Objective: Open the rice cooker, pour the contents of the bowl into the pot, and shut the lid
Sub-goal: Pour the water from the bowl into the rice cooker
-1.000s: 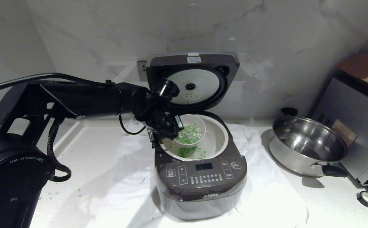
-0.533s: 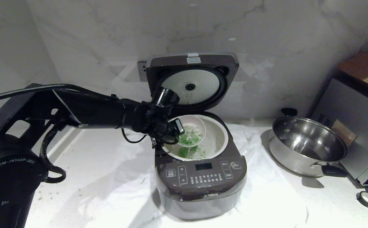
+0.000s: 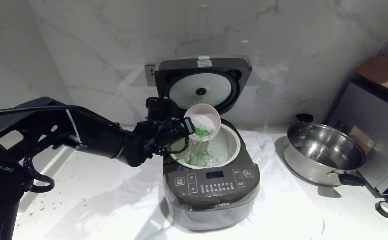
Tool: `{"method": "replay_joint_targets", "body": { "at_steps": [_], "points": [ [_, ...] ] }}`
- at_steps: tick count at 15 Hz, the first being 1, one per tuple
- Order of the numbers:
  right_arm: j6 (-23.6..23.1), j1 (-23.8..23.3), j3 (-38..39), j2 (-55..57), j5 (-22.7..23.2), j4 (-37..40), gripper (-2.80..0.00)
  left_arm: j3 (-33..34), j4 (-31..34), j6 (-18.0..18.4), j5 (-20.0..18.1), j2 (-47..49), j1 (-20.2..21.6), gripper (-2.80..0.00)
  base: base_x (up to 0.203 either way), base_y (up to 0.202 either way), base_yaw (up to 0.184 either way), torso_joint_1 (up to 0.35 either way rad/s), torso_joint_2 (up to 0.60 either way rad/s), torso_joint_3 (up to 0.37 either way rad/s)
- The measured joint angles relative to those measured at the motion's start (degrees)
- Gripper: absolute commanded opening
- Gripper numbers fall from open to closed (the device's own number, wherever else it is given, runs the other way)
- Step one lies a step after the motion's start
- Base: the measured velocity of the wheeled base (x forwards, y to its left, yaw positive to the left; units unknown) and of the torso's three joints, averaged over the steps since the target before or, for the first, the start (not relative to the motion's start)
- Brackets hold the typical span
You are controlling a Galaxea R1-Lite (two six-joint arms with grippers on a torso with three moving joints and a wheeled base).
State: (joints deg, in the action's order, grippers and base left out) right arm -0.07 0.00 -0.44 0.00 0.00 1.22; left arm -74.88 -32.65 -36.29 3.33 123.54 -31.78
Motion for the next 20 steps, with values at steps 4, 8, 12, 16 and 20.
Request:
{"method": "replay_joint_targets", "body": {
  "at_steps": [4,8,12,16,20],
  "points": [
    [0.02,0.00,0.00,0.00,-0.02,0.01,-2.80,5.21,-19.25,3.78,-0.20,0.68,-0.02,-2.80,0.000,0.000,0.000,0.000,0.00,0.000],
    [0.02,0.00,0.00,0.00,-0.01,-0.01,-2.80,8.17,-30.29,4.13,-0.61,2.25,-0.09,-2.80,0.000,0.000,0.000,0.000,0.00,0.000],
    [0.00,0.00,0.00,0.00,0.00,0.00,-2.80,8.62,-41.28,4.35,-1.60,5.58,-1.08,-2.80,0.000,0.000,0.000,0.000,0.00,0.000],
    [0.00,0.00,0.00,0.00,0.00,0.01,-2.80,8.64,-45.17,3.67,-2.26,8.23,-1.96,-2.80,0.000,0.000,0.000,0.000,0.00,0.000],
    [0.00,0.00,0.00,0.00,-0.02,-0.01,-2.80,8.67,-45.25,3.62,-2.23,9.20,-2.31,-2.80,0.000,0.000,0.000,0.000,0.00,0.000]
  ]
}}
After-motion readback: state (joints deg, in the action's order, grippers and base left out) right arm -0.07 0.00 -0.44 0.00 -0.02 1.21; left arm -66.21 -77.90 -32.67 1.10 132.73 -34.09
